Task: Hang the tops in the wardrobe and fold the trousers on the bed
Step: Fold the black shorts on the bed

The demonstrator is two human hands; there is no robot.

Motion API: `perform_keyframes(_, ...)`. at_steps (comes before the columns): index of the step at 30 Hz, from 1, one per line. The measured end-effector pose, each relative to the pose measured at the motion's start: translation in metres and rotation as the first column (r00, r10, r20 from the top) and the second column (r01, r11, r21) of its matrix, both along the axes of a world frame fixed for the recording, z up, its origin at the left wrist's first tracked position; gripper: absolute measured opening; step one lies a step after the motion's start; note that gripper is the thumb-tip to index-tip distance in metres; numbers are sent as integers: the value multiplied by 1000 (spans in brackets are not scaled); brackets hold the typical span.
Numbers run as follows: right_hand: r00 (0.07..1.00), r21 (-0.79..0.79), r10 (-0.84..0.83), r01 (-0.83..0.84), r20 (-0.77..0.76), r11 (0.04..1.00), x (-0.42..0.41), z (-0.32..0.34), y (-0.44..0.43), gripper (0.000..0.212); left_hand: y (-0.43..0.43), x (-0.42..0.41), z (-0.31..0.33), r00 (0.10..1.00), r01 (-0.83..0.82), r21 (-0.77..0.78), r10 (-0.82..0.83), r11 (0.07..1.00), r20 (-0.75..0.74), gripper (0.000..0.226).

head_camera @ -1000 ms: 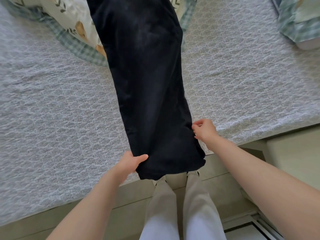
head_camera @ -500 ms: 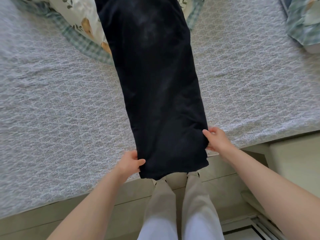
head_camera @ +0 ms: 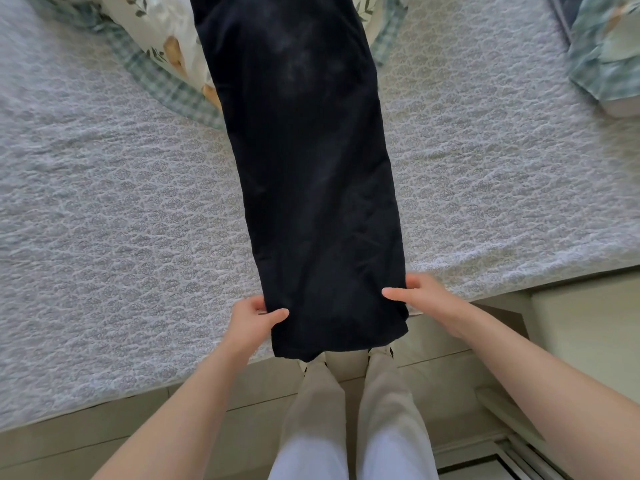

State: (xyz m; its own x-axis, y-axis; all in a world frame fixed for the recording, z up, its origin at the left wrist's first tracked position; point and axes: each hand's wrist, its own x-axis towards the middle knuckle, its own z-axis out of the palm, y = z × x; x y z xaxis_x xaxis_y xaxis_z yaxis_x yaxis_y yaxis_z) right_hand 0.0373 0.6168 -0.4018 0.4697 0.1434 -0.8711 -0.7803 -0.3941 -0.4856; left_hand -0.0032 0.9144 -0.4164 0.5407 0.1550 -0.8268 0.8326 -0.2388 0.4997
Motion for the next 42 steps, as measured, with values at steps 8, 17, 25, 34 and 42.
perform_keyframes(8, 998, 51, 28, -31, 48, 998, -20, 15, -21, 20, 9, -18, 29, 999, -44, -276, 35, 960, -38, 28)
perform_keyframes(17, 821, -382, 566, -500, 77, 777, -12, -5, -17, 17, -9, -22, 31, 987, 149, -183, -156, 972, -28, 20)
perform_keyframes(25, 891, -492, 453, -388, 16, 779, -9, -19, -30, 34, -6, -31, 14, 990, 131, -47, -133, 990, -49, 19)
perform_keyframes(34, 958, -301, 285, -260, 40, 917, -23, -32, -25, 19, -16, -52, -2, 983, 60, -129, -82, 990, -167, 44)
perform_keyframes(42, 980, 12, 87, -86, -177, 996, -48, 4, -26, 39, -3, -89, 24, 986, -67, -284, 20, 957, -165, 39)
